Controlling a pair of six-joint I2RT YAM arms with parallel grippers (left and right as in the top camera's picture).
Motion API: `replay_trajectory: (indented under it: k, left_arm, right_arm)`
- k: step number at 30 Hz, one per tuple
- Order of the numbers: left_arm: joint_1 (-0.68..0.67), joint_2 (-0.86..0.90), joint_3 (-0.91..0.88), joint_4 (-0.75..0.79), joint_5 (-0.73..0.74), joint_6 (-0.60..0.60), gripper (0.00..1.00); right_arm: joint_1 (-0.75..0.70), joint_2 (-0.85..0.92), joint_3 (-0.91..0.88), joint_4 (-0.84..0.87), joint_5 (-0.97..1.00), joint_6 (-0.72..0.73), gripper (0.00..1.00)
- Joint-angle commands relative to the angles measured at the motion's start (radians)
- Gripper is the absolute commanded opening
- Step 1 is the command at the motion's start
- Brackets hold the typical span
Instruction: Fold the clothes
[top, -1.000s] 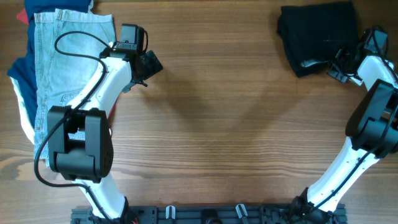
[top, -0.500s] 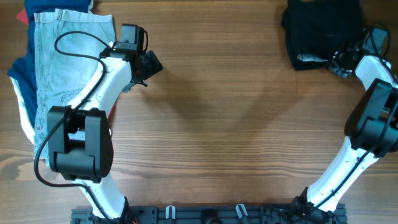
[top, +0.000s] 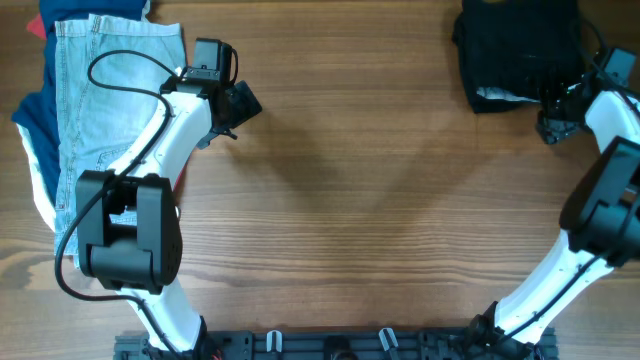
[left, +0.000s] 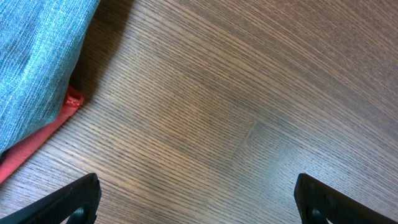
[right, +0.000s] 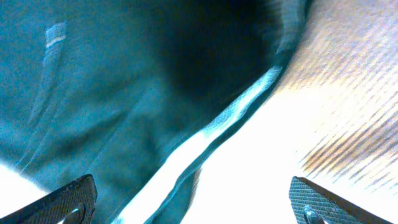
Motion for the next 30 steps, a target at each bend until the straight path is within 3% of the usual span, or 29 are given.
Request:
replay_trajectory:
  k: [1,4,7,11,30]
  left_arm:
    - [0.000,-0.025,0.003,0.003,-0.021,0.008,1.00]
    - [0.000,-0.025,0.003,0.003,-0.021,0.009,1.00]
    - [0.000,-0.025,0.003,0.003,-0.021,0.008,1.00]
    - [0.000,-0.025,0.003,0.003,-0.021,0.008,1.00]
    - [0.001,-0.025,0.003,-0.020,-0.042,0.016,1.00]
  right_arm:
    - [0.040,-0.212,0.001,0.060,-0.246,-0.315,1.00]
    - [0.095,-0.352,0.001,0.118,-0.296,-0.542,1.00]
    - [0.150,-0.471,0.001,0.143,-0.171,-0.638,1.00]
    - [0.182,-0.546,0.001,0.156,-0.018,-0.635,1.00]
    - [0.183,-0.548,0.001,0.103,-0.016,-0.634,1.00]
